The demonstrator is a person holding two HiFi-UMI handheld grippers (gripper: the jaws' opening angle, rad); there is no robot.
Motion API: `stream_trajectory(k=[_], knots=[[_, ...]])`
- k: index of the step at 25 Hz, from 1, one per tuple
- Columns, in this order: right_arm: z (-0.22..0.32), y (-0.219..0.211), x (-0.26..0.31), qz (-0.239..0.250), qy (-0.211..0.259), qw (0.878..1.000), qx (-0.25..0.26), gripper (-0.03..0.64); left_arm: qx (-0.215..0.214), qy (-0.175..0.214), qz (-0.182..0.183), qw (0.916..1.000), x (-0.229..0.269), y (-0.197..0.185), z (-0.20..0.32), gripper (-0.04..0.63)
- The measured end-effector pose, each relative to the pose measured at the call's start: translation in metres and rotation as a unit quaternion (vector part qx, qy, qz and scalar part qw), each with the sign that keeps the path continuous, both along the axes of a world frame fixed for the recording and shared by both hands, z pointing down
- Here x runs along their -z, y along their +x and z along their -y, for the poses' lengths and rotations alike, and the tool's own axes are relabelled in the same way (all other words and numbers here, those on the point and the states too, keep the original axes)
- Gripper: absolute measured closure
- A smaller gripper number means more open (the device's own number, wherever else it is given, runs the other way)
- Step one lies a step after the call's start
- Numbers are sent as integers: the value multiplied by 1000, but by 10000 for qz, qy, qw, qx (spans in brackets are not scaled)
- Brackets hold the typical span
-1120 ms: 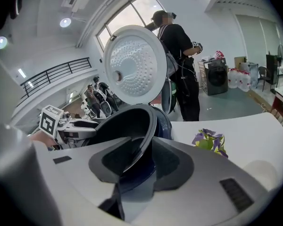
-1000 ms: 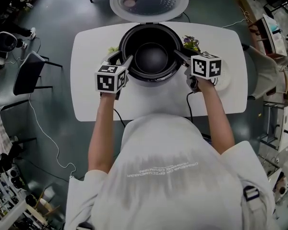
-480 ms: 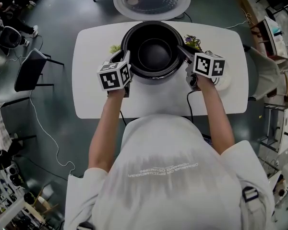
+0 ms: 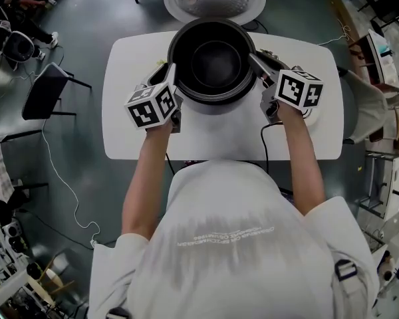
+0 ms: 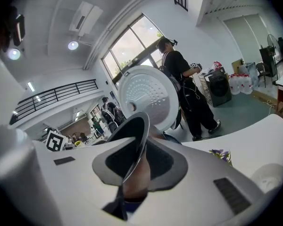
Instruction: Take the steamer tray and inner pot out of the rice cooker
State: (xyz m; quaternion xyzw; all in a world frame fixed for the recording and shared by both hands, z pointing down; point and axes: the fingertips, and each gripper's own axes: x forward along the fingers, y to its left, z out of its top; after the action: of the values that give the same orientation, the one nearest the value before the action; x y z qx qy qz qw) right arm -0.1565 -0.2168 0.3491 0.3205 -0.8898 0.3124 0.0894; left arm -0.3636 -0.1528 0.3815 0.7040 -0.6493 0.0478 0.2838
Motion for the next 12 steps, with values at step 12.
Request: stream_trajectory(k=[12], knots=[[-18, -24, 75, 465, 636, 9964, 315, 532, 494, 1087, -140, 9927, 97, -25, -36, 528]])
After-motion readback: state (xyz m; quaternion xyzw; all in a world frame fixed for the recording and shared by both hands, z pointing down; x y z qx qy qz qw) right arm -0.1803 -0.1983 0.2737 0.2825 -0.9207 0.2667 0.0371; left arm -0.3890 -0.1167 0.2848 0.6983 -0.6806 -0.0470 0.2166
